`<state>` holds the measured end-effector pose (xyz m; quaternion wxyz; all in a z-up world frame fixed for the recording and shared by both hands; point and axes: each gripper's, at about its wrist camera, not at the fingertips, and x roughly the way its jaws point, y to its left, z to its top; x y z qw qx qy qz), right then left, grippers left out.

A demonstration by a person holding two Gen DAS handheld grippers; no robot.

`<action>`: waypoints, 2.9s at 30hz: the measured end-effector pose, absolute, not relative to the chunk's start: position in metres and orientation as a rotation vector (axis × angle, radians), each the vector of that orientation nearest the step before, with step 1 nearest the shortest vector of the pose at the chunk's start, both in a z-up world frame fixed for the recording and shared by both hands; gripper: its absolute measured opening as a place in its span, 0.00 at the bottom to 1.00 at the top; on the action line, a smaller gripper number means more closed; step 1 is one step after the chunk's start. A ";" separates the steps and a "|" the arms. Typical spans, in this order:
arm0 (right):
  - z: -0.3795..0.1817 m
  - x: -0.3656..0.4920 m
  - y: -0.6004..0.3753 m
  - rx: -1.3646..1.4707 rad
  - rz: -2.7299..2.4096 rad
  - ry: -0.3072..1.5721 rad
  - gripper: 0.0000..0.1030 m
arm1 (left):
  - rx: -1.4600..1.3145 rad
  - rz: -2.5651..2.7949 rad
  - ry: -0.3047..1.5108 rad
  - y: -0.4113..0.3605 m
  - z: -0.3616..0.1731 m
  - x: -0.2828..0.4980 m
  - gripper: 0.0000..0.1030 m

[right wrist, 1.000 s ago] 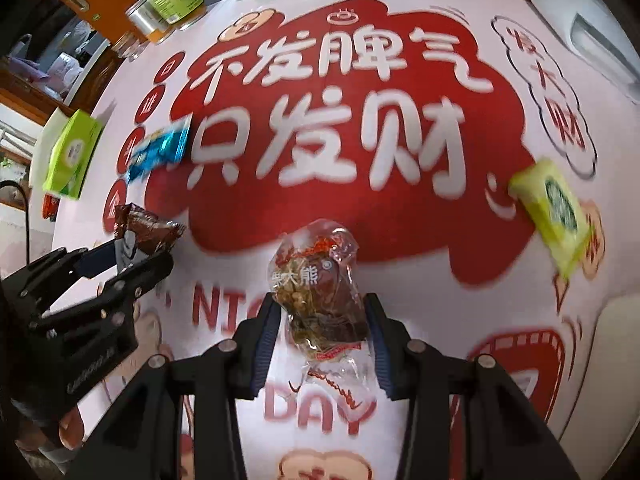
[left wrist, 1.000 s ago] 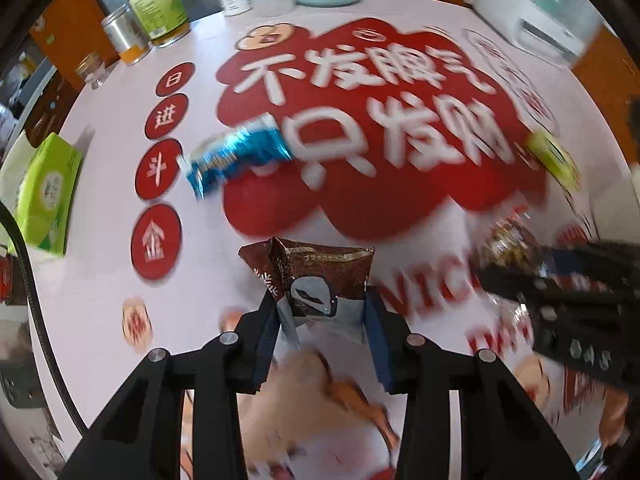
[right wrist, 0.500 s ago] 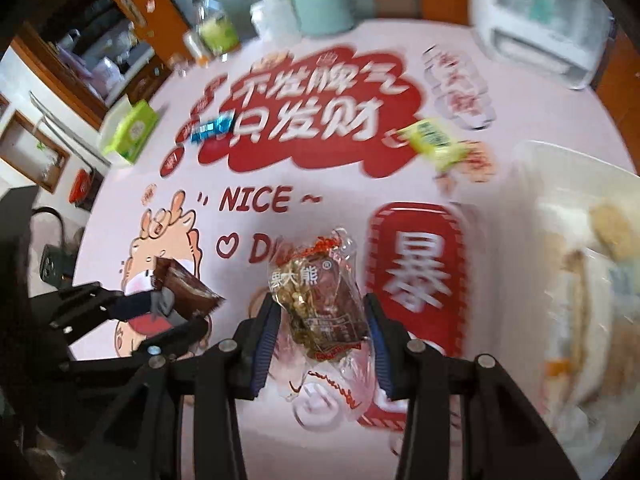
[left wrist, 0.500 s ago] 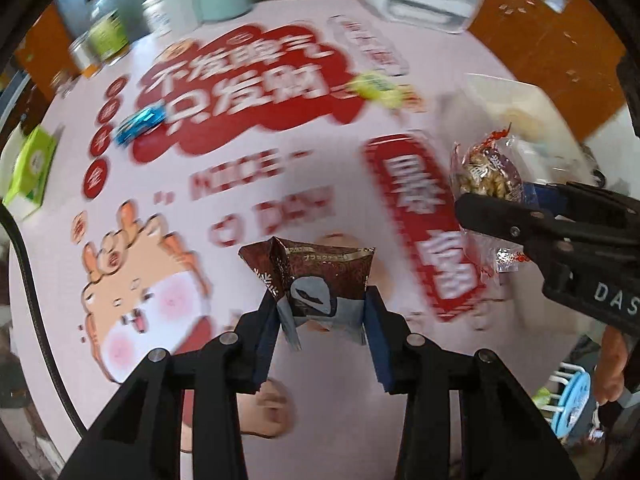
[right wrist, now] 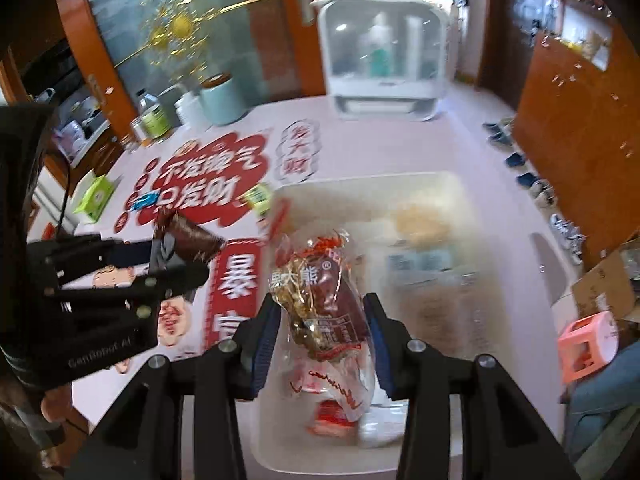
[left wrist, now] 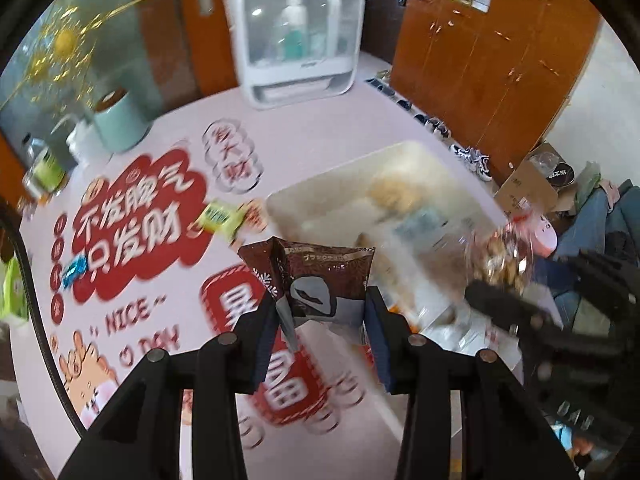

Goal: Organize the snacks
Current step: 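Carry the chocolate packet and nut bag into the white tray and release them, then withdraw both tools from the tray toward the blue wrapper and green packet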

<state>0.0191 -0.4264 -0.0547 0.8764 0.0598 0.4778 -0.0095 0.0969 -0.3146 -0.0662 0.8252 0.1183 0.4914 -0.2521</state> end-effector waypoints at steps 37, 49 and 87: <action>-0.077 0.012 -0.460 0.135 -0.011 1.068 0.54 | 0.262 -0.409 1.116 -0.327 -0.093 0.088 0.85; -0.071 0.006 -0.427 0.158 -0.013 1.075 0.54 | 0.277 -0.361 1.117 -0.262 -0.098 0.055 0.85; -0.078 0.293 -0.282 -0.107 0.069 1.187 0.54 | 0.530 -0.238 1.043 0.014 -0.089 0.302 0.85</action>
